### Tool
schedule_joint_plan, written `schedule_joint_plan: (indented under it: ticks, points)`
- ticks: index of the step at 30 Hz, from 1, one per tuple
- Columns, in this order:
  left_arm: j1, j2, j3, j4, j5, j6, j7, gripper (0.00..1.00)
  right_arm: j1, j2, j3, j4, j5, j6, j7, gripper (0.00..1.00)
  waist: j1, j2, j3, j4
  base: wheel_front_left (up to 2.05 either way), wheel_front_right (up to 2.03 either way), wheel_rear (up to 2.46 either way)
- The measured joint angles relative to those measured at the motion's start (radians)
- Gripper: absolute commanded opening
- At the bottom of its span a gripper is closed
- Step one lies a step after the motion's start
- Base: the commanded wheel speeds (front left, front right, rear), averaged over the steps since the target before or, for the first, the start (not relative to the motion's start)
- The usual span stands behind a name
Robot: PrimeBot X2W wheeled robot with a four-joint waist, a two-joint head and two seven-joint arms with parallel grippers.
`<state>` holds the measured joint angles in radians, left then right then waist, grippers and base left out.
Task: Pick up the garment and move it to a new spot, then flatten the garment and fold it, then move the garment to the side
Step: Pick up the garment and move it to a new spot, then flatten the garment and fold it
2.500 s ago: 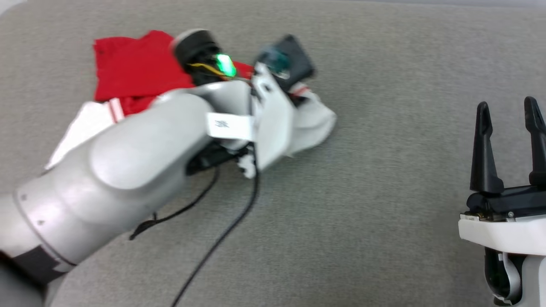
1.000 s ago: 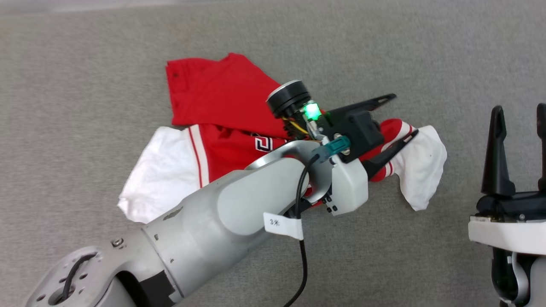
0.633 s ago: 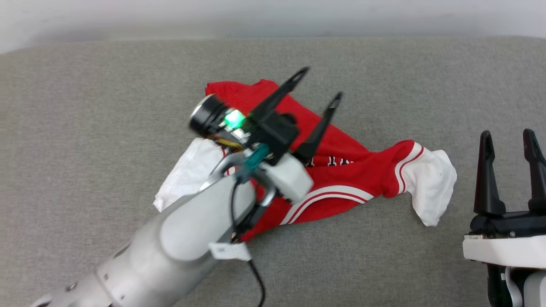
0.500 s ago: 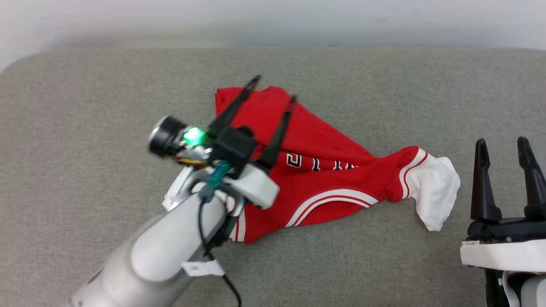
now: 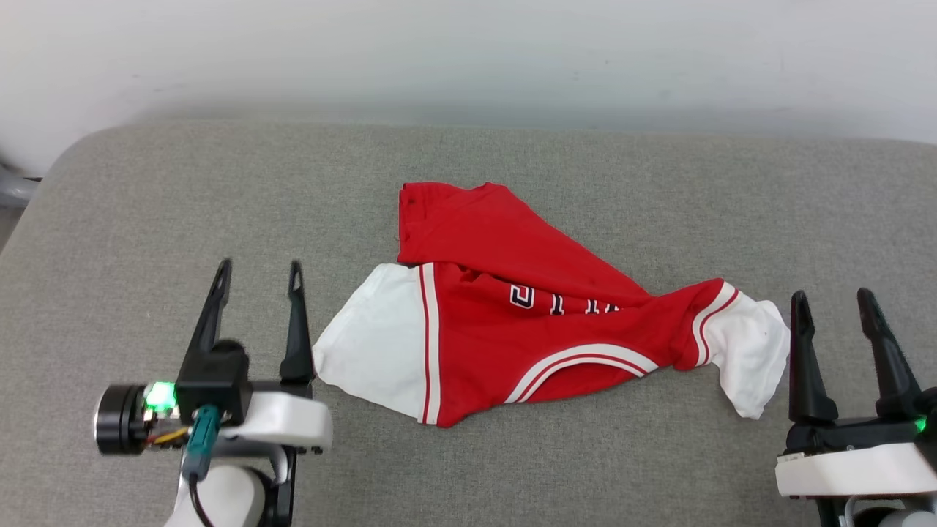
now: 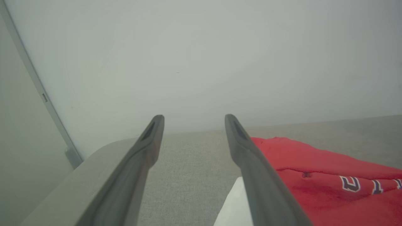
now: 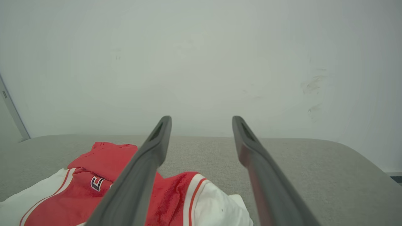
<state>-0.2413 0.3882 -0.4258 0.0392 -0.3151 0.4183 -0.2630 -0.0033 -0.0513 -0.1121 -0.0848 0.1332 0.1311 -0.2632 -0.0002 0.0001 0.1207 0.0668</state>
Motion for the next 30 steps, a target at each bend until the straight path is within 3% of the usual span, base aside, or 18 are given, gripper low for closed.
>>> schedule_joint_plan:
  ticks: [3,16,24,30]
  points:
    - [0.081,-0.031,0.063,-0.030,0.029,-0.009,0.000,1.00,0.013,0.000,0.000,0.019,0.001,0.000,0.000,1.00,0.0000,-0.0001,-0.013,0.002,0.00,0.00,0.00]
    - [0.251,-0.181,0.226,-0.040,0.138,-0.129,0.000,1.00,0.057,0.000,0.007,0.077,0.034,0.000,0.000,1.00,0.0001,0.0000,-0.057,-0.013,0.00,0.00,0.00]
    - [0.305,-0.237,0.300,-0.030,0.186,-0.199,0.000,1.00,0.086,0.000,0.009,0.095,0.034,0.000,0.000,1.00,0.0001,0.0000,-0.083,-0.024,0.00,0.00,0.00]
    - [0.324,-0.261,0.332,-0.012,0.222,-0.226,0.000,1.00,0.089,0.000,0.010,0.105,0.034,0.000,0.000,1.00,0.0001,0.0000,-0.093,-0.023,0.00,0.00,0.00]
